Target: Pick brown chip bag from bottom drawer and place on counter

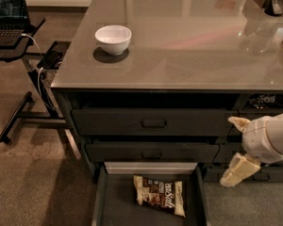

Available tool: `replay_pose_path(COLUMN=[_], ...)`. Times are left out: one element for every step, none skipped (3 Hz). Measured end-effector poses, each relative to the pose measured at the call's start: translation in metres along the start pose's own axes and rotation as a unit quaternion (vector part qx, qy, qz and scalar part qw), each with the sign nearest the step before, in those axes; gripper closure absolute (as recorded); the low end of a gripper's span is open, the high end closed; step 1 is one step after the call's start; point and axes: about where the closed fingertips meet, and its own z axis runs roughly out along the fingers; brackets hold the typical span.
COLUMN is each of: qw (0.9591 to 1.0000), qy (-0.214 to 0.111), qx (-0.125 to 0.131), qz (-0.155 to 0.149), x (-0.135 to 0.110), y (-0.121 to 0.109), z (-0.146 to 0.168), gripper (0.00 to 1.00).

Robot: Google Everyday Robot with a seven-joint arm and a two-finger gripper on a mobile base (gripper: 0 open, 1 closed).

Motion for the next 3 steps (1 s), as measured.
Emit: replay_pose_path(qw=[0.9994,0.9969,0.9930], qy=[-0.036,-0.079,-0.117], qx=[-0.003,0.004,-0.001], qz=[0.000,0.004,0.018], x=[0.012,0.026,0.038], y=[0.005,0.005,0.004], z=[0.047,0.099,0.148], gripper=[0.00,0.00,0.00])
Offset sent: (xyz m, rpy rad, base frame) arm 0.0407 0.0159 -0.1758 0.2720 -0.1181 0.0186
